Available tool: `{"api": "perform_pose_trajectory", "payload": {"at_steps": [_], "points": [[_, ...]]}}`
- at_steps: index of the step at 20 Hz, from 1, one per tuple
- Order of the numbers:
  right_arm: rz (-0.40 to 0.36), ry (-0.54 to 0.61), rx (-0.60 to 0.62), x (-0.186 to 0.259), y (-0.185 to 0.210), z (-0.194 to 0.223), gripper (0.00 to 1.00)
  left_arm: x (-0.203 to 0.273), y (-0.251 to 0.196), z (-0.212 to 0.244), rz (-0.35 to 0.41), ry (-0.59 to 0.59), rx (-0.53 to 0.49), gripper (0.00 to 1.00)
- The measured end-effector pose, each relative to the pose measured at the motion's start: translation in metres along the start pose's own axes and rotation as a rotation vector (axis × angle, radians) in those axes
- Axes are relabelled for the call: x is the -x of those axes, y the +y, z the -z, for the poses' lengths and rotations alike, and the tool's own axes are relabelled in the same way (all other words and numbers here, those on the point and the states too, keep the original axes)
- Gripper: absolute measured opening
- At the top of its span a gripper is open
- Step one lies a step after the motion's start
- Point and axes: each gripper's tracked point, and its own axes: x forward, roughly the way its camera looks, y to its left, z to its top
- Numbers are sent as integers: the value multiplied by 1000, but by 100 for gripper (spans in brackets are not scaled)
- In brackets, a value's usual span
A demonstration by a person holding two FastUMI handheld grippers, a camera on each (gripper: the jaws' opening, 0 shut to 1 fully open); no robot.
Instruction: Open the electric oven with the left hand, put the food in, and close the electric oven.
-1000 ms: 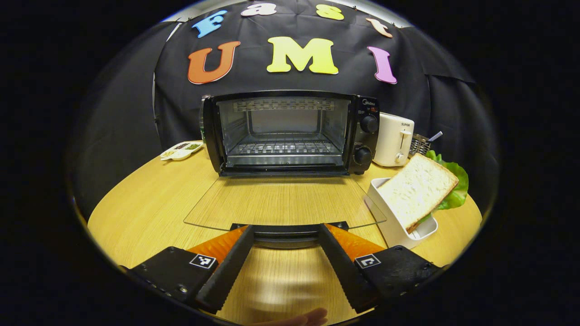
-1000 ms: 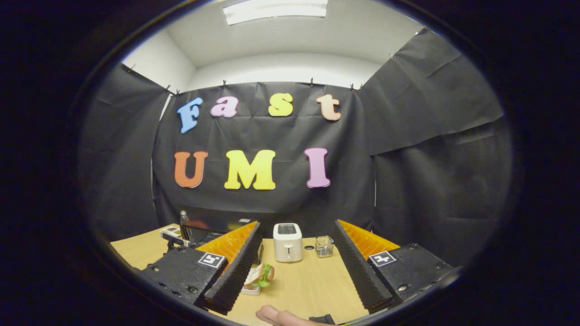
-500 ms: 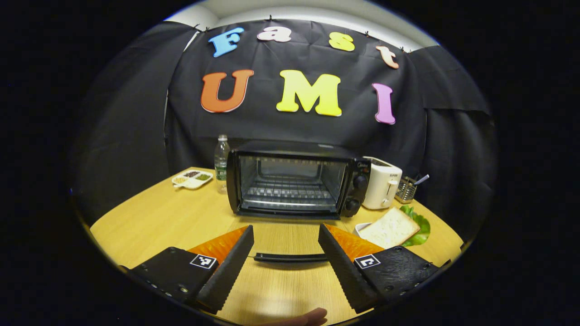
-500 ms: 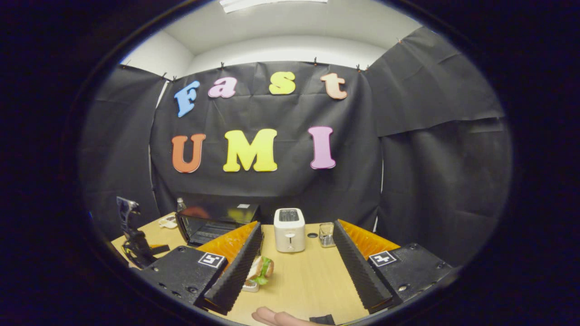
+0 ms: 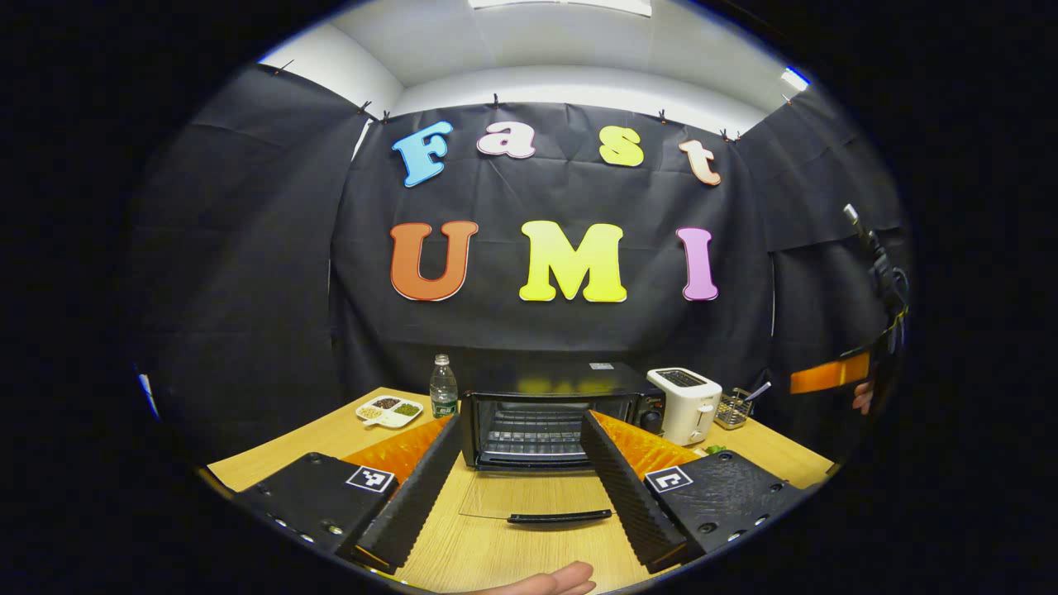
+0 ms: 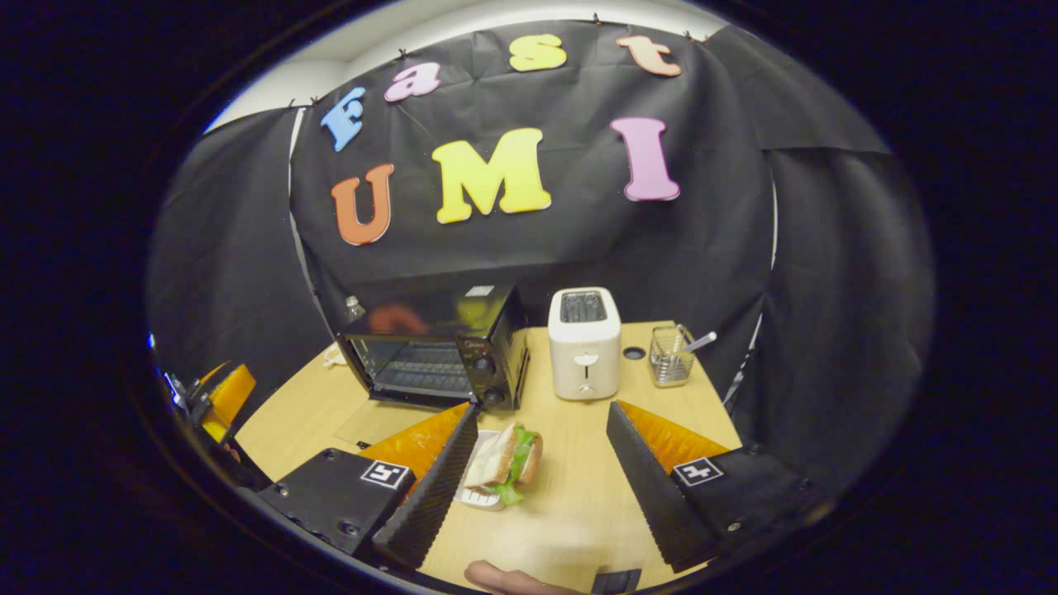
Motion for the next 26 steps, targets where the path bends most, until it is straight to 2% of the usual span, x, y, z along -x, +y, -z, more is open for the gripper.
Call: {"api": "perform_pose_trajectory", "payload": {"at_steps": [1, 2, 7, 8, 9, 11, 12, 14, 15, 16, 19, 20, 21, 23, 24, 25, 26], "points": [[-25, 50, -19, -14, 0, 8, 91, 4, 1, -6, -2, -13, 5, 94], [-52, 101, -40, -27, 1, 18, 100, 7, 3, -14, -5, -25, 5, 94], [-185, 320, -154, -79, 7, 61, 99, 17, 9, -33, -18, -68, 3, 94], [-207, 353, -177, -84, 9, 69, 87, 17, 8, -36, -22, -78, 1, 94], [-229, 382, -195, -90, 9, 76, 87, 17, 8, -39, -26, -87, -4, 94], [-248, 418, -222, -99, 7, 83, 85, 15, 10, -40, -33, -92, -16, 94], [-263, 433, -224, -102, 7, 86, 97, 14, 8, -39, -33, -91, -19, 94], [-273, 453, -233, -108, 6, 90, 96, 9, 5, -37, -27, -88, -27, 94], [-281, 462, -239, -110, 6, 92, 82, 7, 3, -35, -27, -87, -35, 94], [-289, 473, -251, -110, 6, 94, 94, 4, 3, -33, -28, -83, -40, 94], [-325, 508, -279, -115, 14, 99, 90, -1, 0, -25, -27, -68, -44, 94], [-327, 520, -284, -117, 15, 101, 76, -3, -2, -22, -27, -61, -43, 94], [-330, 536, -290, -118, 15, 104, 87, -5, -1, -19, -26, -51, -43, 94], [-349, 573, -315, -116, 20, 109, 79, -5, -2, -14, -15, -37, -32, 95], [-360, 588, -333, -113, 24, 111, 56, -5, -1, -12, -9, -35, -22, 94], [-363, 591, -336, -113, 25, 112, 62, -4, 2, -12, -6, -41, -8, 94], [-361, 583, -338, -112, 28, 111, 45, -2, 4, -13, -5, -46, 7, 94]]}}
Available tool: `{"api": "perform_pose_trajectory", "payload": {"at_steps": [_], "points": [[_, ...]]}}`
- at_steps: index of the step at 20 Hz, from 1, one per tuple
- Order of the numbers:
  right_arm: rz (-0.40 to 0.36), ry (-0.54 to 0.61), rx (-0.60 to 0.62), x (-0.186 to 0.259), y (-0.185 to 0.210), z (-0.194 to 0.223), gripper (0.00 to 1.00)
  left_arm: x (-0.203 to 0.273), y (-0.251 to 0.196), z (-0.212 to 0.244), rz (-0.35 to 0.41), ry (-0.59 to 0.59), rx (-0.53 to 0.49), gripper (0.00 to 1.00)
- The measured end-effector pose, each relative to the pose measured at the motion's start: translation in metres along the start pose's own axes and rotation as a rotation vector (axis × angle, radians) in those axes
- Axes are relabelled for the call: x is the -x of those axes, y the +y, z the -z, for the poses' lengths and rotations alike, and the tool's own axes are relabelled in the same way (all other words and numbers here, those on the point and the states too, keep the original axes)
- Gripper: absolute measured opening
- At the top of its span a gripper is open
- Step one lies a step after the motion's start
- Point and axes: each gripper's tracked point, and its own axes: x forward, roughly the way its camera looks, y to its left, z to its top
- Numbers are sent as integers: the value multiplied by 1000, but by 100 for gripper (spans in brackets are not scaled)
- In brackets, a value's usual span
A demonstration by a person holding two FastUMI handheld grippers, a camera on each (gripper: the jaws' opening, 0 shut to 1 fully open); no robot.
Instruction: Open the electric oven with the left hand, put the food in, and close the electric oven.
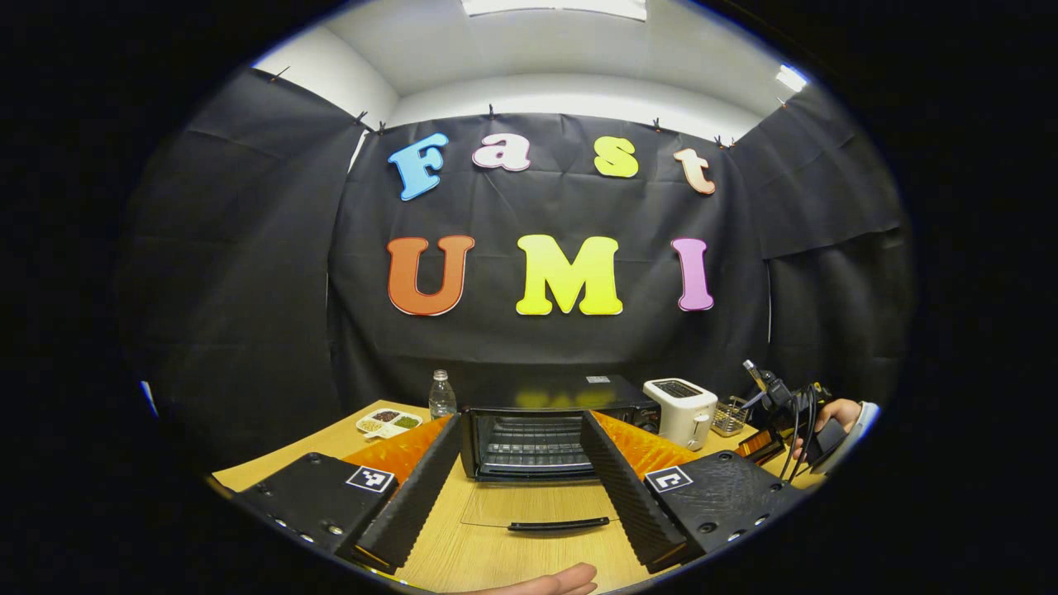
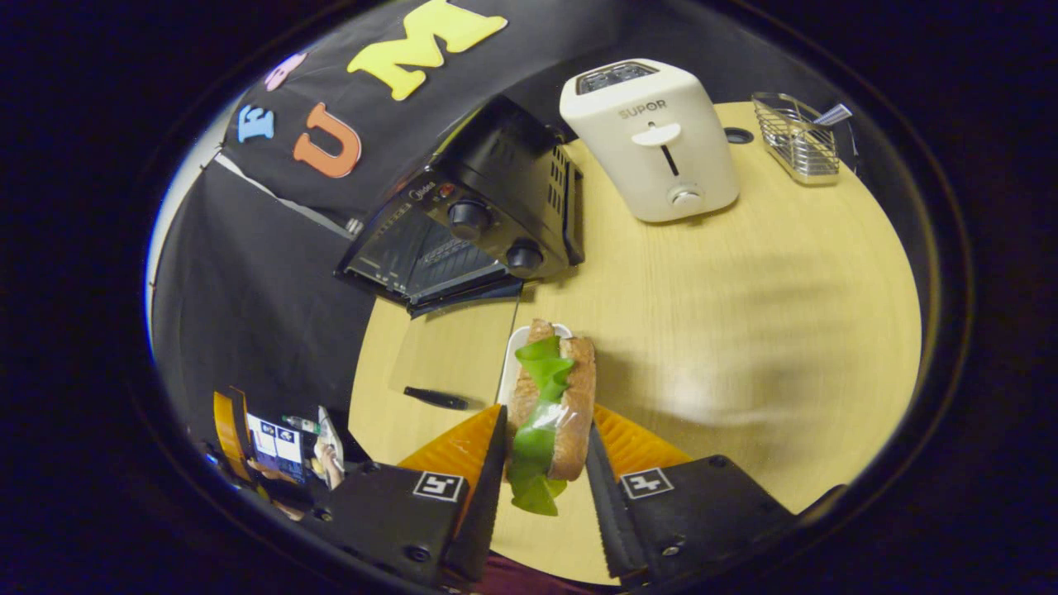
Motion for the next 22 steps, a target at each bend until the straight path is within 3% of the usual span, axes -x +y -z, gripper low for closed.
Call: {"api": "perform_pose_trajectory", "payload": {"at_steps": [1, 3, 4, 5, 6, 7, 8, 17, 22], "points": [[0, -1, 3, 3, 1, 0, 52, 1, 2, 1, -1, 0, 14, 94], [-1, -3, 7, 6, 6, 5, 34, 4, 10, 2, -3, 1, 27, 95], [-2, -9, 2, 7, 8, 6, 41, 5, 14, 2, -6, 0, 30, 94], [0, -19, 1, 11, 11, 7, 41, 7, 17, 3, -8, -2, 34, 94], [3, -34, 1, 14, 14, 7, 31, 9, 19, 3, -4, -6, 39, 94], [4, -48, 2, 18, 18, 6, 31, 11, 20, 3, 1, -7, 44, 94], [2, -67, -1, 22, 23, 7, 41, 13, 22, 5, 4, -10, 49, 95], [-108, -138, 83, 28, 101, 28, 41, 24, 38, 7, 29, -16, 79, 94], [-194, -222, -15, 0, 147, 17, 40, 32, 52, 6, 18, -38, 93, 94]]}}
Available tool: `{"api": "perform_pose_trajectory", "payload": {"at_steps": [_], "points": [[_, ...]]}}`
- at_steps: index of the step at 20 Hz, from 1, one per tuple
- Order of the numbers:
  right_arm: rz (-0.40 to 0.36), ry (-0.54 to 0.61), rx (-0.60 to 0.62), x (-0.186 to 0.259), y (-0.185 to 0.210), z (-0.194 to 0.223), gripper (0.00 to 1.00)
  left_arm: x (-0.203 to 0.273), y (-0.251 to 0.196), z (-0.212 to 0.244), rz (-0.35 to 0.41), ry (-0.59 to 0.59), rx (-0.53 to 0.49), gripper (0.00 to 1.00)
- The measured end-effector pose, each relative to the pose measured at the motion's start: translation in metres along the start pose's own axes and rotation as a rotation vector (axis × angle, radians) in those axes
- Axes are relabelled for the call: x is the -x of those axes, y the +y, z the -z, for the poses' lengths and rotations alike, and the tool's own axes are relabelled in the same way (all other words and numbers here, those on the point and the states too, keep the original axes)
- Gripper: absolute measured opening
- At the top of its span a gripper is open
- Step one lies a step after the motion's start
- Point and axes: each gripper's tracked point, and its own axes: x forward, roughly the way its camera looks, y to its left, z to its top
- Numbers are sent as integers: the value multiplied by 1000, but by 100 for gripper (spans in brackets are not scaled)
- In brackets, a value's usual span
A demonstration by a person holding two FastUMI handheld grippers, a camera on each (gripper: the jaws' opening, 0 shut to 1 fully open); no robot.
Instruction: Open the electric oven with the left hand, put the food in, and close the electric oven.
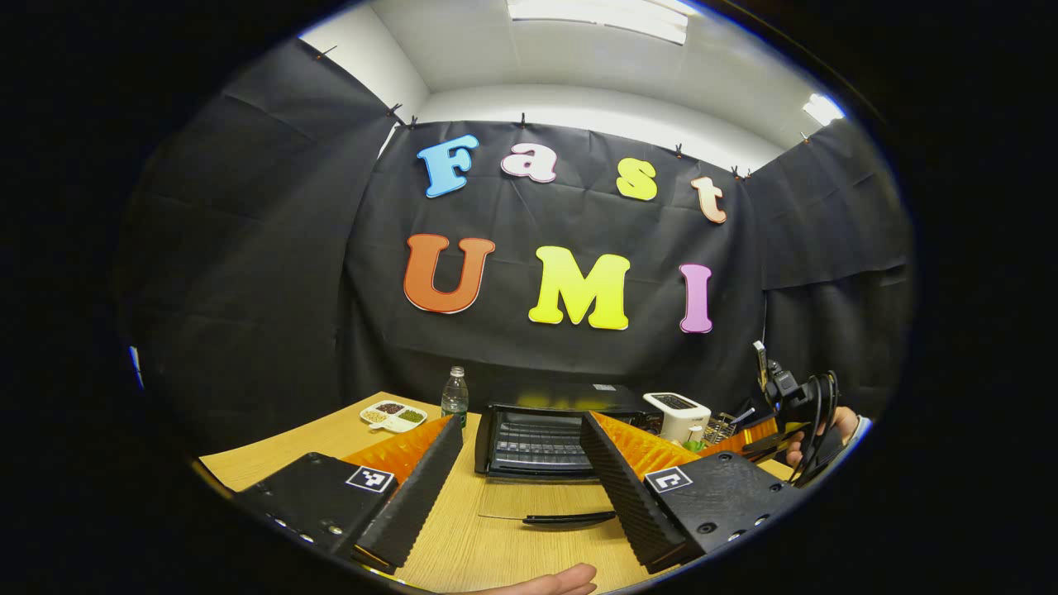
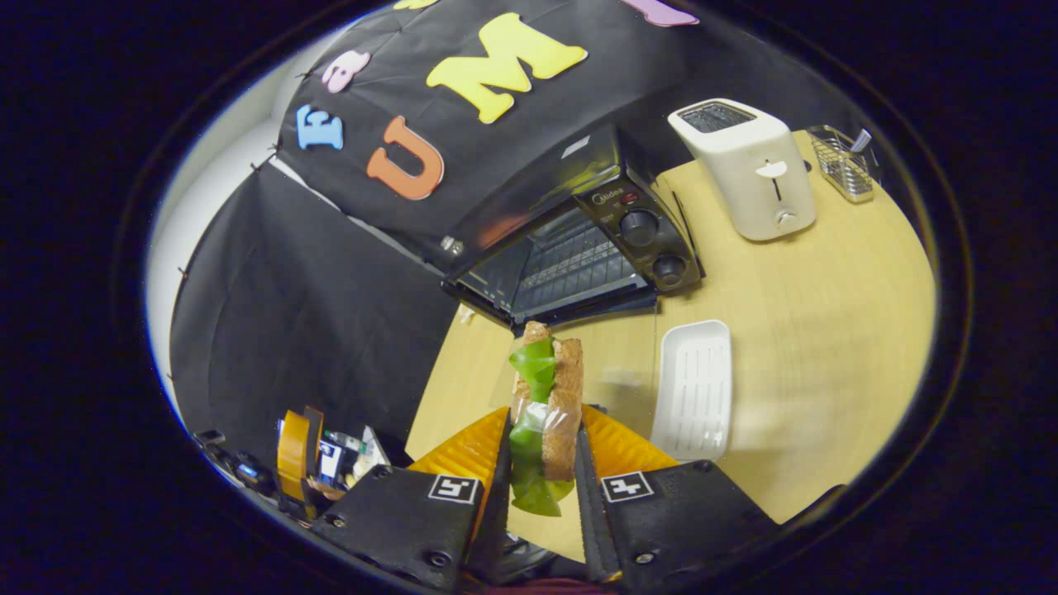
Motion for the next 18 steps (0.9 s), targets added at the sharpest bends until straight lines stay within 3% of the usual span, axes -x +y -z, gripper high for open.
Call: {"api": "perform_pose_trajectory", "payload": {"at_steps": [4, 8, 15, 18], "points": [[-18, -67, -100, -39, 20, 2, 41, 9, 14, -3, -8, -2, 14, 94], [-77, -226, -243, -80, 48, -5, 40, 17, 30, -3, -13, 10, 24, 95], [-28, -581, -394, -148, 50, -43, 40, 33, 53, -12, -34, 25, -40, 95], [-18, -711, -406, -176, 44, -73, 41, 37, 53, -21, -38, 23, -83, 95]]}}
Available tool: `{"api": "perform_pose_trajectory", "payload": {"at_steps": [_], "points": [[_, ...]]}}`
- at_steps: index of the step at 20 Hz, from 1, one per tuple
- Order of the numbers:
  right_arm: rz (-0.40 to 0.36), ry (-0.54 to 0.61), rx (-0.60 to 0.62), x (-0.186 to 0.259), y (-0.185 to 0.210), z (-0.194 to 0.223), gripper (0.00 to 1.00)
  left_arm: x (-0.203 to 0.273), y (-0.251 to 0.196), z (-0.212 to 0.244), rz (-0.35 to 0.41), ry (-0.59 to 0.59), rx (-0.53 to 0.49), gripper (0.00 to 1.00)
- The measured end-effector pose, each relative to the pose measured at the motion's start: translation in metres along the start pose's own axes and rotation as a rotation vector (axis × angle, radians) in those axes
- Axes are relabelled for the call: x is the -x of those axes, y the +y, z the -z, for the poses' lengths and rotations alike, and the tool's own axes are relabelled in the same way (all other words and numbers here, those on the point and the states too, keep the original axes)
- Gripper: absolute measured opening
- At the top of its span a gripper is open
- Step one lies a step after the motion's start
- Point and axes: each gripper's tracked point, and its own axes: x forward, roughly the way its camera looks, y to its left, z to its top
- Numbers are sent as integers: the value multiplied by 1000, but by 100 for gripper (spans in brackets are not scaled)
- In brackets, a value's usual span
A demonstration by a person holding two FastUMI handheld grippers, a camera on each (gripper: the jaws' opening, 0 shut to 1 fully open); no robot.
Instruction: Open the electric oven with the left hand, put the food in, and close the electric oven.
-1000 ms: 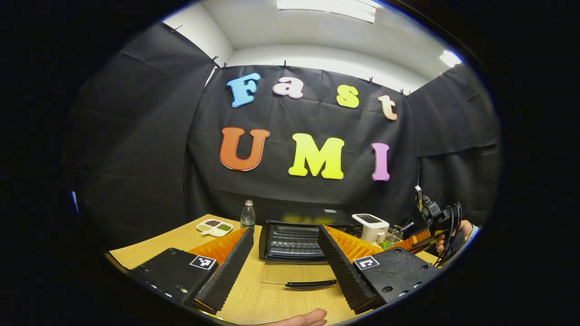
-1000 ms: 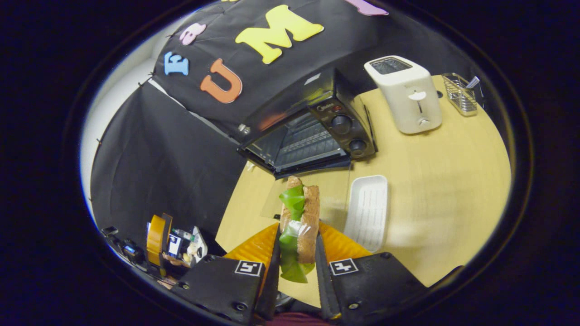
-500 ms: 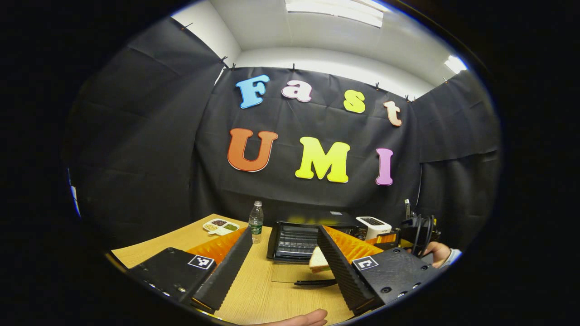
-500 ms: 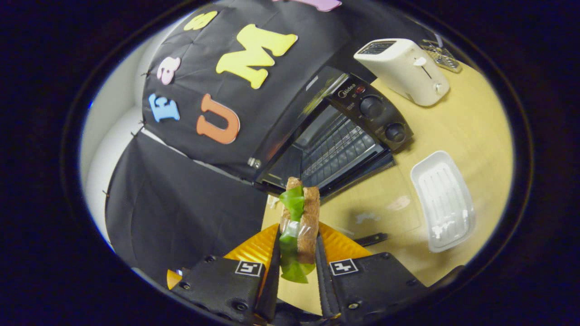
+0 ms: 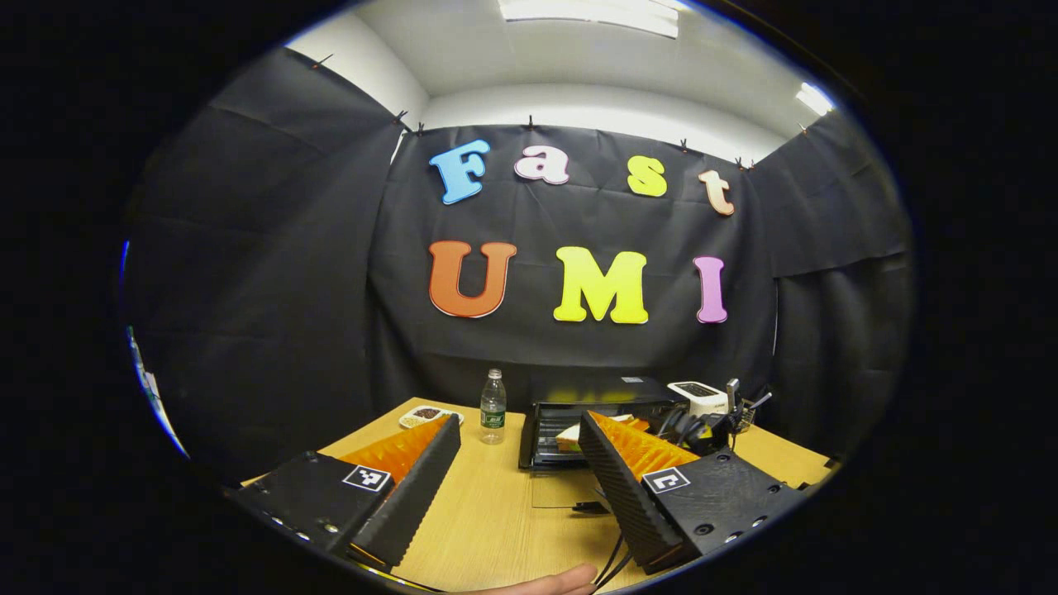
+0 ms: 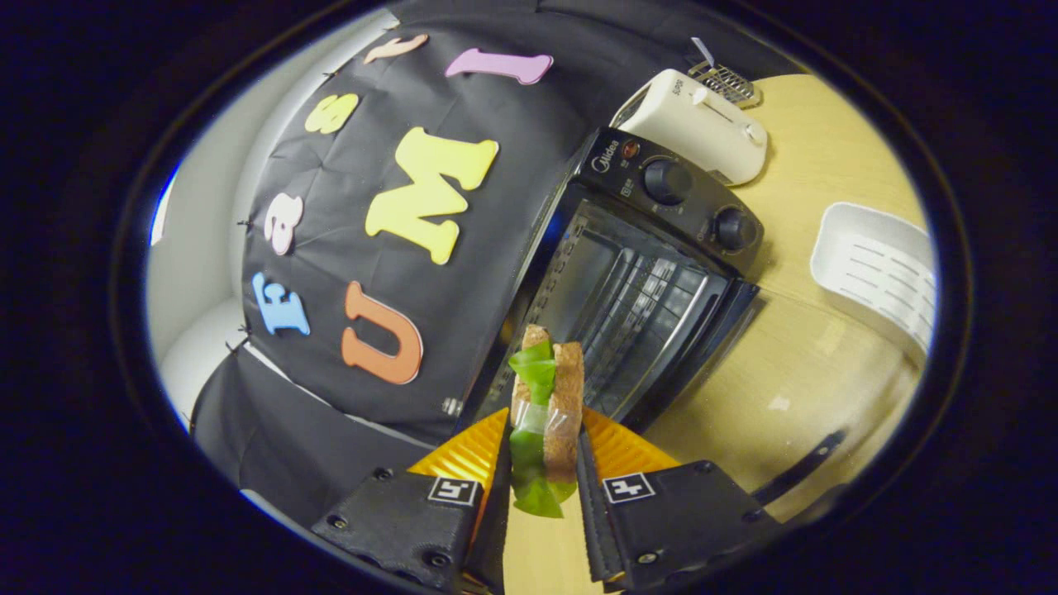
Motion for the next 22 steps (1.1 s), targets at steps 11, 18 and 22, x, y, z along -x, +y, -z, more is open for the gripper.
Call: {"api": "perform_pose_trajectory", "payload": {"at_steps": [11, 18, 22], "points": [[112, -174, 151, -102, -28, -25, 45, 1, 4, -3, 4, 24, -32, 94], [163, -97, 287, -106, -42, -25, 50, -1, -2, 6, 22, 56, -40, 95], [215, -46, 477, -101, -49, -38, 47, 0, -5, 5, 34, 54, -45, 95]]}}
